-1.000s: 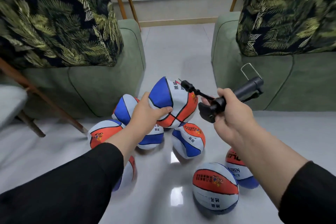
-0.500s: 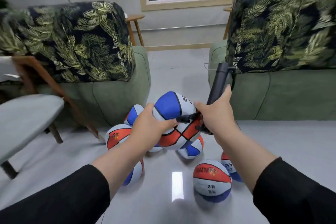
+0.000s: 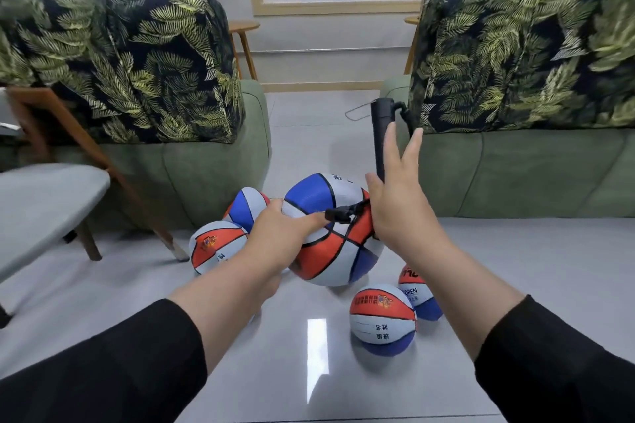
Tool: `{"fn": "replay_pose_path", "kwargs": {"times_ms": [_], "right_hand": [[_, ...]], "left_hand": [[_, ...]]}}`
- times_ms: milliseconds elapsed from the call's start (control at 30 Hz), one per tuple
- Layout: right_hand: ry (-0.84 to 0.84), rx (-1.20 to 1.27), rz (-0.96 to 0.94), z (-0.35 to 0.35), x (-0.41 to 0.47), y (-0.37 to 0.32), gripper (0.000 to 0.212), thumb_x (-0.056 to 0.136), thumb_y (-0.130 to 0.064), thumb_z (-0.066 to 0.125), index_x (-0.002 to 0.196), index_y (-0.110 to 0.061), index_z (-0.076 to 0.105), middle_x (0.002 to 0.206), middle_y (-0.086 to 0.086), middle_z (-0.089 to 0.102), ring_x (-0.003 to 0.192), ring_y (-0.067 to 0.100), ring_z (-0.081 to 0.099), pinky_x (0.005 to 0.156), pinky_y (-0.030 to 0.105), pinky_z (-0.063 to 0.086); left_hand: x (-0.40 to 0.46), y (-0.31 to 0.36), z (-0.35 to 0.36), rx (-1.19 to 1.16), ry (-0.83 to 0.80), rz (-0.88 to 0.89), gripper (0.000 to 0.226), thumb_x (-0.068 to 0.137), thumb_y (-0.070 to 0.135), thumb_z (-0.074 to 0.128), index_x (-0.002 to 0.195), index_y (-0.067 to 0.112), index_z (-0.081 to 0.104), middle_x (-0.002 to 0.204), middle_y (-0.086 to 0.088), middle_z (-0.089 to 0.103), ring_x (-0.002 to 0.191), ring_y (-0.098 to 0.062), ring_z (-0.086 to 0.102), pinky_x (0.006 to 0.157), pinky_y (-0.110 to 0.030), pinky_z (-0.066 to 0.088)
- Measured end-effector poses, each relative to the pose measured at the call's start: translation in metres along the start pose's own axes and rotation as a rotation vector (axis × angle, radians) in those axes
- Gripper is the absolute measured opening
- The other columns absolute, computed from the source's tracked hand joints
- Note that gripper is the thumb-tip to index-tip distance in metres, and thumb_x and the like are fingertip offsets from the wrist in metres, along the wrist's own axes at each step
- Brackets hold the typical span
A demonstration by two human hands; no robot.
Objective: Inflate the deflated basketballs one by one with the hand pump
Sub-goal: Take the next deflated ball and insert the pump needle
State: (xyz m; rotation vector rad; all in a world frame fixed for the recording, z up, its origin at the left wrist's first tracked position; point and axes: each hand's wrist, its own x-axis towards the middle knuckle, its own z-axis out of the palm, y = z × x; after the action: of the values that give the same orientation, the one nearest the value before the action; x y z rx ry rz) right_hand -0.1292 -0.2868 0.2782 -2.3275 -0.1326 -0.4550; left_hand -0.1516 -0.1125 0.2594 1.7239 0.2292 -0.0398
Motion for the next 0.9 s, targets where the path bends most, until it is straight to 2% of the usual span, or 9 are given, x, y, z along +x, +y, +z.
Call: {"fn": "replay_pose_path", "kwargs": {"times_ms": [100, 167, 267, 367, 433, 567, 667, 733, 900], "right_hand": [[-0.071, -0.011, -0.054, 0.001, -0.003, 0.003, 0.054, 0.108, -0.018, 0.042, 0.158, -0.033, 0.03, 0.167, 0.0, -0.027, 0.115, 0.031, 0.054, 0.086, 0.031, 0.042], [-0.165, 0.018, -0.032, 0.005, -0.002, 0.004, 0.042, 0.11, -0.026, 0.038, 0.152, -0.024, 0.045, 0.168, -0.003, -0.023, 0.156, 0.024, 0.011, 0.119, 0.036, 0.027], [-0.333, 0.003, -0.021, 0.007, 0.0, 0.008, 0.04, 0.11, -0.032, 0.035, 0.142, -0.015, 0.053, 0.17, -0.003, -0.015, 0.154, 0.021, -0.023, 0.125, 0.041, 0.005], [-0.422, 0.11, -0.021, 0.003, 0.0, 0.017, 0.033, 0.108, -0.03, 0.041, 0.139, -0.037, 0.05, 0.168, -0.006, 0.02, 0.154, 0.012, 0.015, 0.116, 0.019, 0.022], [-0.395, 0.147, -0.027, 0.005, 0.0, 0.023, 0.024, 0.104, -0.035, 0.051, 0.124, -0.049, 0.05, 0.144, -0.007, 0.043, 0.121, -0.009, 0.047, 0.087, -0.001, 0.033], [-0.241, 0.225, -0.083, 0.013, 0.002, 0.029, 0.018, 0.101, -0.034, 0.059, 0.105, -0.051, 0.057, 0.112, -0.032, 0.06, 0.142, -0.016, 0.025, 0.109, 0.013, 0.026], [-0.118, 0.342, -0.004, 0.017, 0.007, 0.032, 0.013, 0.103, -0.036, 0.055, 0.102, -0.044, 0.065, 0.085, -0.03, 0.067, 0.09, -0.008, 0.061, 0.082, 0.034, 0.053], [-0.02, 0.371, 0.032, 0.017, 0.012, 0.035, 0.017, 0.104, -0.037, 0.053, 0.103, -0.029, 0.069, 0.084, -0.014, 0.069, 0.074, 0.007, 0.061, 0.072, 0.043, 0.059], [0.021, 0.439, 0.118, 0.006, 0.031, 0.046, 0.01, 0.108, -0.024, 0.046, 0.111, -0.026, 0.055, 0.082, -0.007, 0.06, 0.068, 0.004, 0.055, 0.061, 0.014, 0.045]], "left_hand": [[-0.001, 0.0, -0.006, -0.048, 0.012, -0.044, 0.04, 0.082, 0.038, 0.084, 0.11, 0.018, 0.064, 0.097, 0.001, 0.073, 0.078, -0.014, 0.066, 0.054, -0.024, 0.047], [0.002, 0.0, -0.008, -0.088, 0.001, -0.079, 0.036, 0.083, 0.039, 0.084, 0.108, 0.019, 0.067, 0.091, 0.002, 0.076, 0.068, -0.011, 0.069, 0.043, -0.018, 0.046], [0.009, 0.0, -0.01, -0.131, -0.004, -0.098, 0.033, 0.083, 0.036, 0.085, 0.105, 0.019, 0.069, 0.081, 0.007, 0.077, 0.063, -0.006, 0.071, 0.047, -0.019, 0.048], [0.015, -0.003, -0.01, -0.108, 0.004, -0.103, 0.038, 0.081, 0.038, 0.086, 0.109, 0.02, 0.067, 0.096, 0.003, 0.075, 0.084, -0.015, 0.072, 0.062, -0.027, 0.053], [0.019, -0.006, -0.007, -0.1, -0.011, -0.101, 0.036, 0.082, 0.038, 0.086, 0.108, 0.021, 0.066, 0.095, 0.003, 0.074, 0.085, -0.016, 0.072, 0.063, -0.028, 0.053], [0.028, -0.011, -0.001, -0.1, -0.022, -0.069, 0.034, 0.084, 0.037, 0.084, 0.108, 0.022, 0.065, 0.095, 0.003, 0.075, 0.081, -0.015, 0.071, 0.056, -0.025, 0.05], [0.037, -0.011, 0.002, -0.109, -0.013, -0.038, 0.029, 0.086, 0.036, 0.083, 0.105, 0.024, 0.065, 0.093, 0.007, 0.075, 0.079, -0.009, 0.071, 0.053, -0.019, 0.05], [0.04, -0.012, 0.005, -0.119, -0.011, -0.024, 0.026, 0.087, 0.036, 0.081, 0.104, 0.025, 0.066, 0.092, 0.009, 0.076, 0.081, -0.008, 0.072, 0.055, -0.02, 0.051], [0.052, -0.015, 0.003, -0.188, 0.062, 0.009, 0.027, 0.09, 0.042, 0.076, 0.109, 0.026, 0.066, 0.086, 0.013, 0.077, 0.077, -0.006, 0.074, 0.06, -0.025, 0.056]]}}
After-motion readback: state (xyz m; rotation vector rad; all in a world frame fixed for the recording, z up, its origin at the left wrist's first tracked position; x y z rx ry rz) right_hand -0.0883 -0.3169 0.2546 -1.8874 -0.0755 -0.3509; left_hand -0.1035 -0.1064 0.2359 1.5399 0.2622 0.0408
